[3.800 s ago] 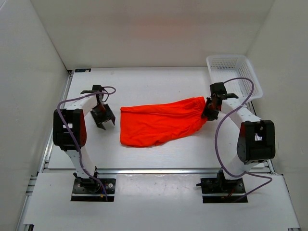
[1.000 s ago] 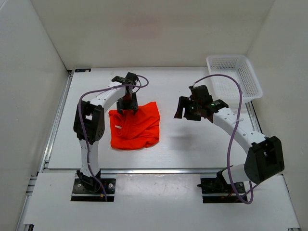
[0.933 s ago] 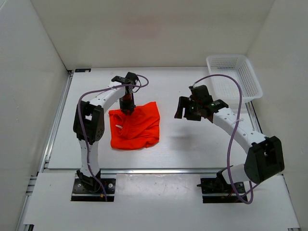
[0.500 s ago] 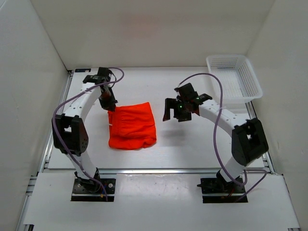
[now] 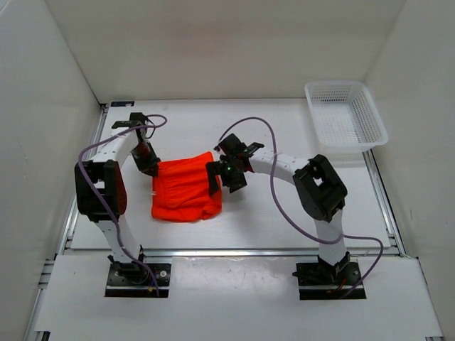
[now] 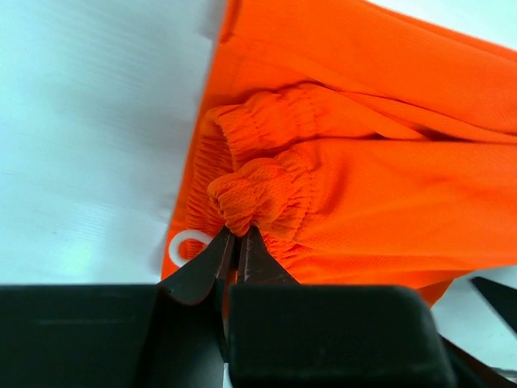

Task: Fold and stack the shorts
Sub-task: Fold the shorts

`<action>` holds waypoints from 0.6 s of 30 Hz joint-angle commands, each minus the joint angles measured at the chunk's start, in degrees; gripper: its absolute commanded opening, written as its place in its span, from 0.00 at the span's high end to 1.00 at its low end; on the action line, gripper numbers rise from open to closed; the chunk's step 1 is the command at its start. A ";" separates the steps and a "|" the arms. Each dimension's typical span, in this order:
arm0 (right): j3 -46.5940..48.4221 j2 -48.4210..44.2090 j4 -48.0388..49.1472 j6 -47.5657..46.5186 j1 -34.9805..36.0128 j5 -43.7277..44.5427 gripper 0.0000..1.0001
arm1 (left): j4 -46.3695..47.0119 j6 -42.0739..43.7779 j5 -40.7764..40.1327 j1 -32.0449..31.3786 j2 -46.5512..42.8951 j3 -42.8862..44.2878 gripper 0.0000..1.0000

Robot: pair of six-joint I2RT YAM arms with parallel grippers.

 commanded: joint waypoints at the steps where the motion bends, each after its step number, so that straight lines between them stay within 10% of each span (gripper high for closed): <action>1: 2.37 1.71 1.13 -0.85 1.88 -1.19 0.04 | 1.73 0.81 -0.14 2.92 -0.08 -0.46 0.90; 7: 1.84 4.35 4.30 1.26 1.89 -1.11 0.17 | 2.97 0.29 -0.67 5.29 3.25 -1.60 0.82; 9: 1.32 3.13 4.30 1.79 1.89 0.91 0.16 | 2.97 0.29 -0.67 5.30 3.80 -1.60 0.60; 12: -0.26 -2.22 2.55 1.79 1.89 7.76 0.05 | 2.36 0.29 -2.33 5.30 3.10 0.49 0.00; 18: -8.07 -20.76 -0.18 1.79 -1.53 22.26 0.00 | -1.86 0.29 -6.03 5.83 -4.45 6.83 0.00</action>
